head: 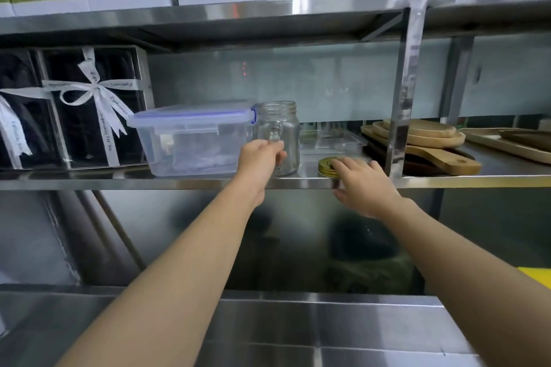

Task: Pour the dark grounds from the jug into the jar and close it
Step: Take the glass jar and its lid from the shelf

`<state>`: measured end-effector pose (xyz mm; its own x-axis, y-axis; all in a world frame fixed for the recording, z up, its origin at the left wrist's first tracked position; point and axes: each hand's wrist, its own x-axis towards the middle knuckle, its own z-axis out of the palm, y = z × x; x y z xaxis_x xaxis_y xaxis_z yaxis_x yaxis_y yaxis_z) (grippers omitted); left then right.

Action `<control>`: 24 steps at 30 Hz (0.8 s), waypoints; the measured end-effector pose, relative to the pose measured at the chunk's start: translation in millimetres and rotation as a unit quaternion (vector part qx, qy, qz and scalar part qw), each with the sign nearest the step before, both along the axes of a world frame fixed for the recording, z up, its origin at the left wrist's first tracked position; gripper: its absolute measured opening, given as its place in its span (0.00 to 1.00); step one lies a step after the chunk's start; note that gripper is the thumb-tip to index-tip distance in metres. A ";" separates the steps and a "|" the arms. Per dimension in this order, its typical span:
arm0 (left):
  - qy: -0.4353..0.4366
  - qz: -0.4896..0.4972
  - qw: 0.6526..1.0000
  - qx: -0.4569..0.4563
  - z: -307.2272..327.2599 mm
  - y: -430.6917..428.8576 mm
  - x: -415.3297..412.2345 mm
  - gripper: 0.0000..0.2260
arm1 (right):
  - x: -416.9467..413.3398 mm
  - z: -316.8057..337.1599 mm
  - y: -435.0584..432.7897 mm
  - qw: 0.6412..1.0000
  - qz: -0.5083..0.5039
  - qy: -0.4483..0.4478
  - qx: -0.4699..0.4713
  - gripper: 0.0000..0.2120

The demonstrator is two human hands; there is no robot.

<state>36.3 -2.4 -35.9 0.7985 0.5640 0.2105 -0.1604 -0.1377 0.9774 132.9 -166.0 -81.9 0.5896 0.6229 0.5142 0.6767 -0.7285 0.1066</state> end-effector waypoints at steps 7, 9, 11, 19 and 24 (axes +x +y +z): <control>-0.015 -0.038 0.992 -0.121 5.7 -9.6 -12.8 0.12 | -27.4 6.8 -13.2 0.990 0.005 -0.141 0.023 0.08; -0.006 -0.026 0.990 -0.137 7.6 -13.9 -22.9 0.16 | -40.2 12.3 -21.5 0.984 0.036 -0.159 0.065 0.07; 0.000 -0.014 0.990 -0.143 5.2 -16.6 -38.3 0.17 | -54.6 15.0 -30.8 0.981 0.064 -0.161 0.081 0.05; 0.047 -0.037 0.980 -0.192 -23.1 -31.0 -134.6 0.18 | -124.5 17.2 -78.3 0.982 0.111 -0.121 0.089 0.07; 0.090 -0.029 0.957 -0.273 -62.6 -42.6 -211.3 0.21 | -197.4 -8.4 -104.9 0.981 0.131 -0.103 0.098 0.06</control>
